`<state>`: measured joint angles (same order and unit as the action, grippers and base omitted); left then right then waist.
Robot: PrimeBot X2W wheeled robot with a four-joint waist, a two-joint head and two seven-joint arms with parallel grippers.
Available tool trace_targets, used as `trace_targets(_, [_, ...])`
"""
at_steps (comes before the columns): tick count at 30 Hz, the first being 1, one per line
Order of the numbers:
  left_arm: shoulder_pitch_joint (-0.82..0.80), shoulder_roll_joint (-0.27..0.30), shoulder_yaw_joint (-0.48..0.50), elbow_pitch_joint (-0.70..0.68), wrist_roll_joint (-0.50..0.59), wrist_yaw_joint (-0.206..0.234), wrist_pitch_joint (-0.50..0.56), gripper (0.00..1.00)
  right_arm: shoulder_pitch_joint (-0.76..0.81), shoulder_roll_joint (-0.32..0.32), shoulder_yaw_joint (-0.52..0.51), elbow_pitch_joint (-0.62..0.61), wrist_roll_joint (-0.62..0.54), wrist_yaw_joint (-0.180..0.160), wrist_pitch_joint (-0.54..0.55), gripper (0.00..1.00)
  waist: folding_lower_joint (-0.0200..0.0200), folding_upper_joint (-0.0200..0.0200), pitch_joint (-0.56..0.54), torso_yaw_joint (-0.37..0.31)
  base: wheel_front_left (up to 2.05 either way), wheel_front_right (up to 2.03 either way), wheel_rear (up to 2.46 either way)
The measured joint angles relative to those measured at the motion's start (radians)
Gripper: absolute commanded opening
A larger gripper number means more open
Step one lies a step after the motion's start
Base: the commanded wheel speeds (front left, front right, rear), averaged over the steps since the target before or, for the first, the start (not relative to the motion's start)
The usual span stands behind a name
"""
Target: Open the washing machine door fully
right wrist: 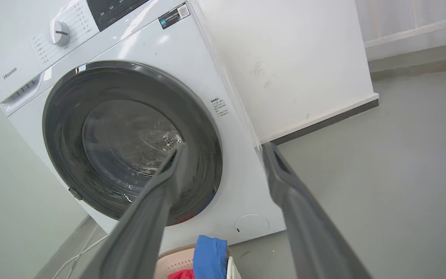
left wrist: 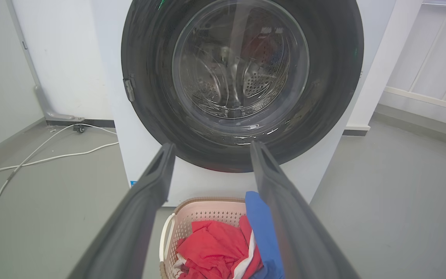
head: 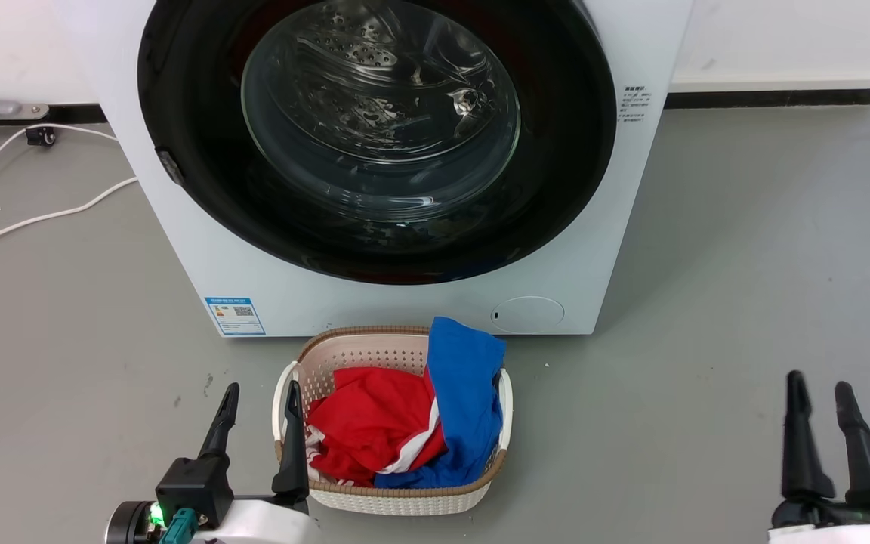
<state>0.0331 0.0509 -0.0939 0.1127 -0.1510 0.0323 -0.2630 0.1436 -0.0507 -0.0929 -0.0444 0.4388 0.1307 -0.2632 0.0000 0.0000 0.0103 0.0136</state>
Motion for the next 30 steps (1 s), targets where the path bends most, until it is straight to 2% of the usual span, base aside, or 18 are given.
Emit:
trace_targets(6, [0.000,0.000,0.002,0.002,0.001,0.003,0.000,1.00,0.003,0.000,0.044,0.022,0.348,0.000,0.000,1.00,0.0000,0.0000,-0.003,-0.001,0.00,0.00,0.00])
trace_targets(10, [0.003,0.000,0.003,0.003,0.001,0.003,0.000,1.00,0.006,0.001,0.089,0.032,0.536,0.000,0.000,1.00,0.0000,0.0000,-0.006,-0.003,0.00,0.00,0.00])
trace_targets(11, [0.003,0.000,0.004,0.005,0.001,0.003,0.000,1.00,0.009,0.001,0.100,0.027,0.626,0.000,0.000,1.00,0.0000,0.0000,-0.007,-0.004,0.00,0.00,0.00])
trace_targets(18, [0.004,0.000,0.005,0.005,0.001,0.003,0.000,1.00,0.023,-0.009,0.142,0.007,0.904,0.000,0.001,1.00,0.0000,0.0000,-0.006,-0.006,0.00,0.00,0.00])
trace_targets(22, [0.004,0.000,0.005,0.006,0.001,0.002,0.000,1.00,0.026,-0.044,0.141,-0.018,1.072,0.000,0.072,1.00,0.0000,0.0000,-0.003,-0.007,0.00,0.00,0.00])
trace_targets(30, [0.004,0.000,0.010,0.007,-0.002,0.002,0.000,1.00,0.048,-0.044,0.078,-0.057,1.253,0.000,0.199,1.00,-0.0001,0.0000,-0.001,-0.009,0.00,0.00,0.00])
